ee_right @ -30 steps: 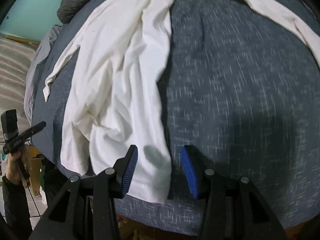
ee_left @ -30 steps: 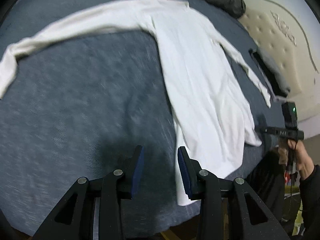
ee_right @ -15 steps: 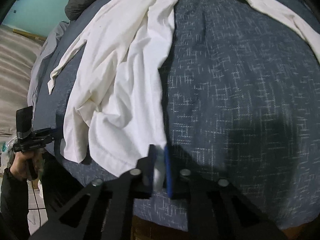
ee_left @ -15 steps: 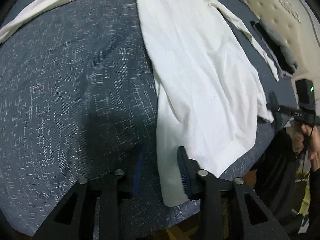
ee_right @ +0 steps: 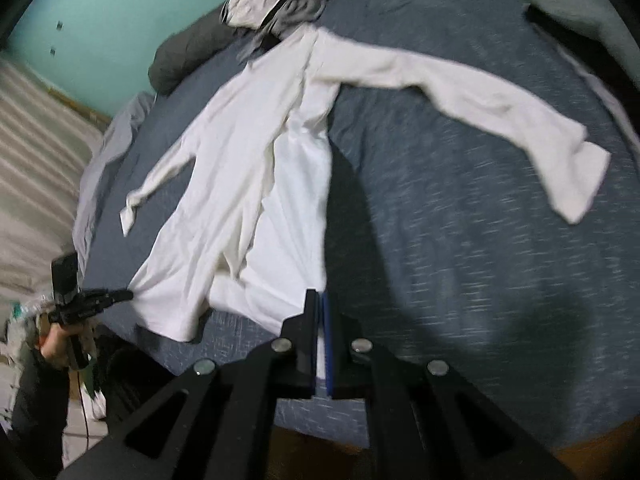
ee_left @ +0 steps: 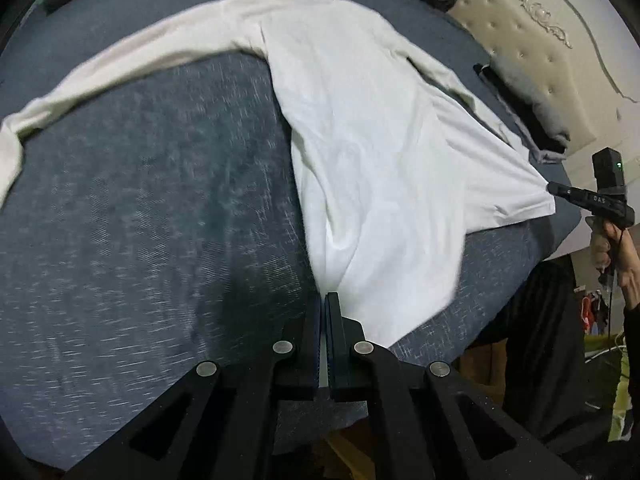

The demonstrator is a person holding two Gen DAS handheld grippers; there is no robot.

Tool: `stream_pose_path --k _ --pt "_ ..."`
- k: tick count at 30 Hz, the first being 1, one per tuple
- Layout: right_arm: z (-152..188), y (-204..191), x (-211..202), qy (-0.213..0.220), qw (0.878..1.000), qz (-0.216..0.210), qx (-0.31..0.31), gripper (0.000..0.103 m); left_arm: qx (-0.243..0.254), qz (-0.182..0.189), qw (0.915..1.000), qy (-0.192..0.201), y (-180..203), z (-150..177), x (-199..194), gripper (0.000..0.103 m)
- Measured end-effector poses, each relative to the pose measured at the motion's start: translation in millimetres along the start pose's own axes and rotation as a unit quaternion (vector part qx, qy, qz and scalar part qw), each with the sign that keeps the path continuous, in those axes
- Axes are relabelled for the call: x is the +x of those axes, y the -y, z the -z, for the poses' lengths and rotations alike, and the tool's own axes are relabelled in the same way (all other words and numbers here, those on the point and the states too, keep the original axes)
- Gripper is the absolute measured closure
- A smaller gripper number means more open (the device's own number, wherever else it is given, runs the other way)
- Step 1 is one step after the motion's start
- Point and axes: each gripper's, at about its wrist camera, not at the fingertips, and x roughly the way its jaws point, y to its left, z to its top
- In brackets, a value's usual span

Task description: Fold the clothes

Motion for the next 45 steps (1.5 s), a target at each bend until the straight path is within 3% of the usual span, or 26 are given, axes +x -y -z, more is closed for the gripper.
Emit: stream_pose_path --k 6,11,18,19,20,21,22,23,29,30,31,32,34,35,45 --pt "4.1 32.8 -13.5 0.007 0.999 0.038 0.019 0.101 -0.009 -0.006 0.9997 0.021 -16.4 -0.5 -28.8 0.101" --pt "8.9 54.9 2.8 -0.011 0.997 0.067 0.038 0.101 -0.03 -0.026 0.9991 0.011 -30.9 -4.8 -13.3 0.101" --pt "6.6 56.8 14.4 -0.014 0.998 0.028 0.046 0.098 -0.066 -0.007 0.9978 -0.006 -41.8 -4.7 5.9 0.1" --pt "6.0 55.8 14.7 -0.012 0.999 0.023 0.043 0.089 -0.064 -0.002 0.9979 -0.008 -41.1 -4.4 6.9 0.092" --pt "5.7 55.8 13.8 -0.009 0.999 0.024 0.037 0.069 -0.063 0.003 0.998 -0.011 -40.4 -4.0 8.0 0.084" --pt "5.3 56.0 12.9 -0.007 0.999 0.024 0.032 0.059 -0.061 0.003 0.998 -0.015 -38.8 -2.4 8.8 0.063" --pt "5.1 56.7 12.9 -0.01 0.999 0.024 0.029 0.054 -0.058 0.002 0.9981 -0.019 -37.8 -1.2 8.4 0.051" --pt "5.1 56.9 15.0 -0.014 0.999 0.025 0.028 0.054 -0.057 0.001 0.9982 -0.021 -38.6 0.3 10.0 0.051" --pt "6.0 63.6 28.3 -0.032 0.998 0.046 0.026 0.055 -0.067 -0.003 0.9974 -0.028 -45.7 6.8 23.0 0.051" --pt "7.0 62.2 28.4 -0.034 0.998 0.05 0.021 0.057 -0.07 -0.001 0.9972 -0.028 -45.2 6.8 25.1 0.052" --pt "7.9 61.4 28.2 -0.034 0.998 0.052 0.017 0.07 -0.07 0.001 0.9971 -0.028 -44.5 7.4 26.2 0.053" --pt "8.8 60.5 27.9 -0.034 0.998 0.053 0.013 0.086 -0.066 0.0 0.9974 -0.028 -43.2 7.6 27.4 0.057" --pt "9.3 57.2 24.7 -0.031 0.998 0.046 0.007 0.094 -0.059 -0.005 0.9978 -0.031 -40.6 7.3 29.1 0.098" --pt "9.5 55.4 22.6 -0.029 0.999 0.044 0.003 0.098 -0.058 -0.007 0.9979 -0.03 -39.6 6.3 27.3 0.098" --pt "8.2 29.5 -25.4 -0.027 0.997 0.05 -0.059 0.1 -0.001 -0.022 0.9996 -0.015 -18.6 2.1 -27.1 0.101"
